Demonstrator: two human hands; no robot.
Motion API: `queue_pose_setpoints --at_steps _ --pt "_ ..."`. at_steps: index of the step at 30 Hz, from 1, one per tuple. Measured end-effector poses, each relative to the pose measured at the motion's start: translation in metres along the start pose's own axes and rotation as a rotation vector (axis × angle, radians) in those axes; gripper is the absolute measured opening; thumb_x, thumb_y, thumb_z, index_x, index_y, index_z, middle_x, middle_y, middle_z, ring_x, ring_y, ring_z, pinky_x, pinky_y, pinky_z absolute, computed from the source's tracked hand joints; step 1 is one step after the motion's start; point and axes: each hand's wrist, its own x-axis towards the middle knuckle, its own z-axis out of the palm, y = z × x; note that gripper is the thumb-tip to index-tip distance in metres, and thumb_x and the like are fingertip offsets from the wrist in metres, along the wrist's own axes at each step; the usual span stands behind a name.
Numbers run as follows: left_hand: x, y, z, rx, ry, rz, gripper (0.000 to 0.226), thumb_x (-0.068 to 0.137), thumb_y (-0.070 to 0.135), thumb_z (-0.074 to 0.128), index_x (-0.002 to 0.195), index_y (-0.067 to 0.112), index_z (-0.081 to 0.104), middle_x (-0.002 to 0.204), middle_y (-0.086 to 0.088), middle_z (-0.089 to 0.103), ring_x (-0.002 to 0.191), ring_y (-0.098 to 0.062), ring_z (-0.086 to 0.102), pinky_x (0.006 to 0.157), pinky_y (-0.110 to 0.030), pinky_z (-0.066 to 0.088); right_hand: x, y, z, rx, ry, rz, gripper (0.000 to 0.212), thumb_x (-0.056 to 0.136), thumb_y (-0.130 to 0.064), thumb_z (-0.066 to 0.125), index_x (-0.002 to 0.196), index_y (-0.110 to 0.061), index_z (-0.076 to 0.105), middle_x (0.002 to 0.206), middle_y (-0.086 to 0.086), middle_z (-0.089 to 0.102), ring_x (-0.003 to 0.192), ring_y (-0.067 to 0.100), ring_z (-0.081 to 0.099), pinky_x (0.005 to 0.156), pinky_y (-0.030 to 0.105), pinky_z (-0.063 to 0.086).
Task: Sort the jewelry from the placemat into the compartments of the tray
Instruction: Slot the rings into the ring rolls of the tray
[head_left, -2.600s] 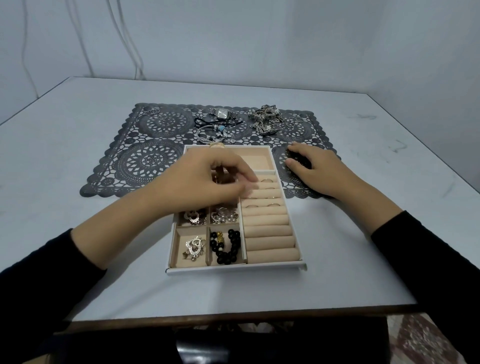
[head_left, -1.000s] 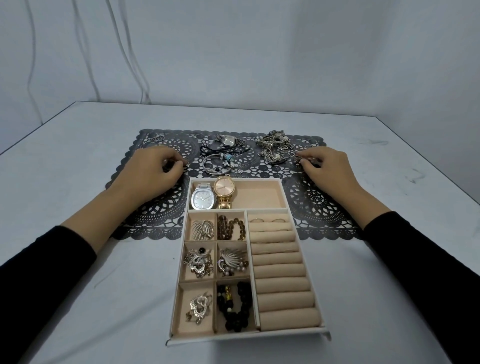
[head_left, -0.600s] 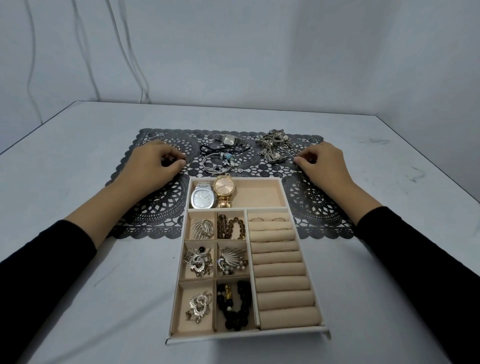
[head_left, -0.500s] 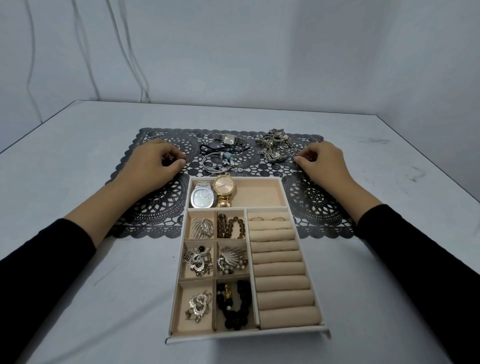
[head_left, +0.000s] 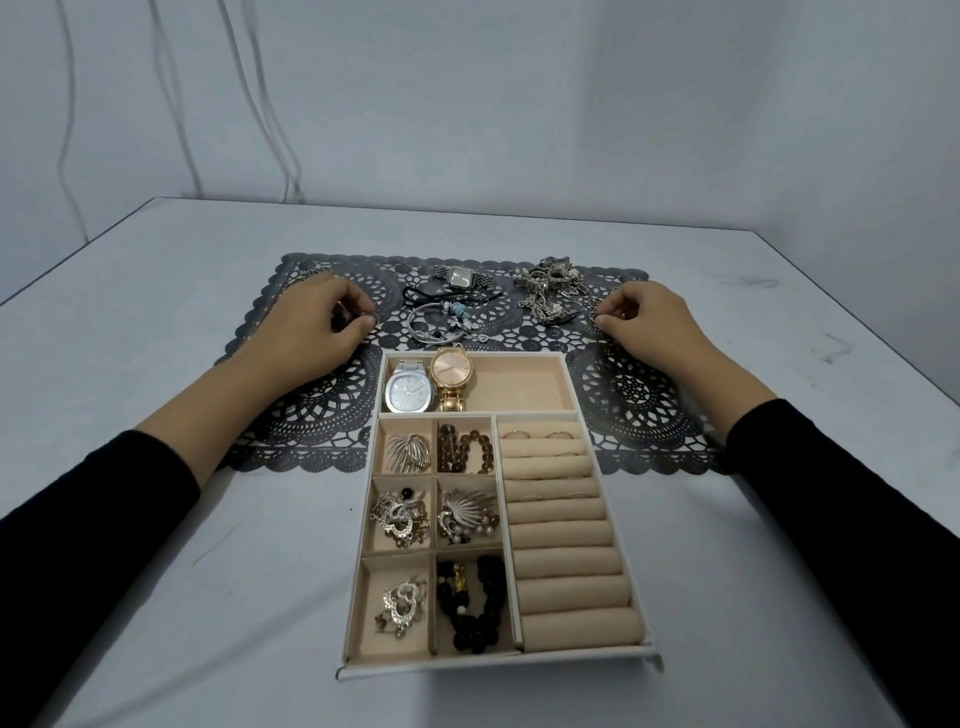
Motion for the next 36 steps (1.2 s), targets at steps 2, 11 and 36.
queue_pose_setpoints --at_steps 2,11,36 --pt "-0.002 0.002 -0.001 -0.014 0.012 0.019 0.010 0.090 0.015 0.066 0.099 0.011 0.065 0.098 -0.004 0.063 0.088 -0.015 0.054 0.077 -0.022 0.035 -0.002 0.002 0.001 -0.017 0.031 -0.029 0.006 0.087 -0.018 0.066 0.090 -0.014 0.069 0.091 0.000 0.062 0.088 0.015 0.054 0.079 0.024 0.038" --pt "-0.008 0.008 -0.003 -0.069 0.060 0.034 0.006 0.090 0.012 0.066 0.096 0.014 0.066 0.091 0.001 0.066 0.074 -0.008 0.055 0.064 -0.005 0.035 -0.006 0.007 -0.002 0.218 0.075 0.039 0.022 0.082 -0.026 0.073 0.098 -0.012 0.067 0.088 -0.002 0.064 0.082 0.012 0.058 0.081 0.027 0.048" --pt "-0.023 0.030 -0.009 -0.300 0.172 -0.138 0.006 0.088 0.026 0.070 0.090 0.020 0.069 0.082 0.008 0.067 0.069 0.006 0.057 0.067 -0.003 0.042 -0.012 0.011 -0.004 0.206 0.046 -0.045 0.012 0.080 -0.009 0.073 0.089 -0.011 0.064 0.080 0.001 0.061 0.071 0.011 0.054 0.067 0.012 0.043"
